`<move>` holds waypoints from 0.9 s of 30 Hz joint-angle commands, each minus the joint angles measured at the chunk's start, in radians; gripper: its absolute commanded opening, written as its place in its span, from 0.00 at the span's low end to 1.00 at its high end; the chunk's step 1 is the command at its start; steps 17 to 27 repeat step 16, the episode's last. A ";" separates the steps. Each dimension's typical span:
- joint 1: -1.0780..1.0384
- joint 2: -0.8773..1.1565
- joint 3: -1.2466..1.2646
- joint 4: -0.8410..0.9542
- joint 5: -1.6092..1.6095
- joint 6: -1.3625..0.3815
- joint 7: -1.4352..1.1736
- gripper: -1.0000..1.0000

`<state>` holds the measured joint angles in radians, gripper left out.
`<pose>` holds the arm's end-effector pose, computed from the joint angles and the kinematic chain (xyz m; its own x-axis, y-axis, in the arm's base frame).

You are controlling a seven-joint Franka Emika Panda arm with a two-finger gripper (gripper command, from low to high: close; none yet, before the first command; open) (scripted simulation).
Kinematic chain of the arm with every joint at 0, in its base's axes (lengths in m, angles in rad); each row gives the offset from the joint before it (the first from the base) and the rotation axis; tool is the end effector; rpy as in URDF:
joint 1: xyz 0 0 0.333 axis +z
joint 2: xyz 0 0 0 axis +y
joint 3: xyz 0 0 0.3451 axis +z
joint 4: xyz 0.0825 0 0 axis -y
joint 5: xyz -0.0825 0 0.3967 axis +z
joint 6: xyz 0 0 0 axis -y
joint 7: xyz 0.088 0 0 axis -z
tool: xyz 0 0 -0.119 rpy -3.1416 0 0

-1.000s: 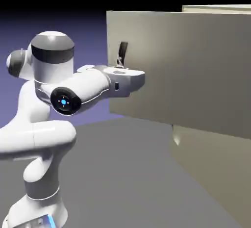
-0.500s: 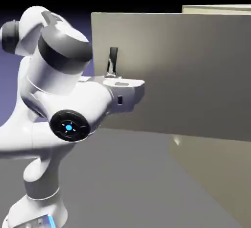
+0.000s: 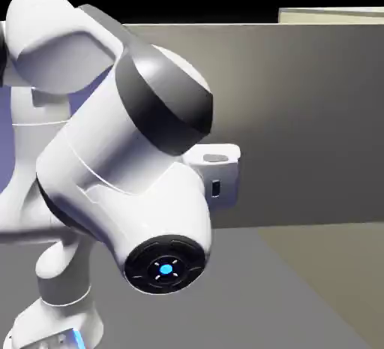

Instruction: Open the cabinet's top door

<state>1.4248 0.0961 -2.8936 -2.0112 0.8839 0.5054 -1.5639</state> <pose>0.1457 -0.3513 0.5650 0.6790 -0.1976 0.7071 0.6790 -0.1972 -0.7071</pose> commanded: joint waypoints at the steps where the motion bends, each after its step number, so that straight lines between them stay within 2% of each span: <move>1: 0.004 -0.032 0.000 0.036 -0.012 -0.008 -0.002 0.00; 16: 0.088 -0.463 0.018 0.580 -0.093 -0.173 0.068 0.00; 27: 0.088 -0.463 0.018 0.580 -0.093 -0.173 0.068 0.00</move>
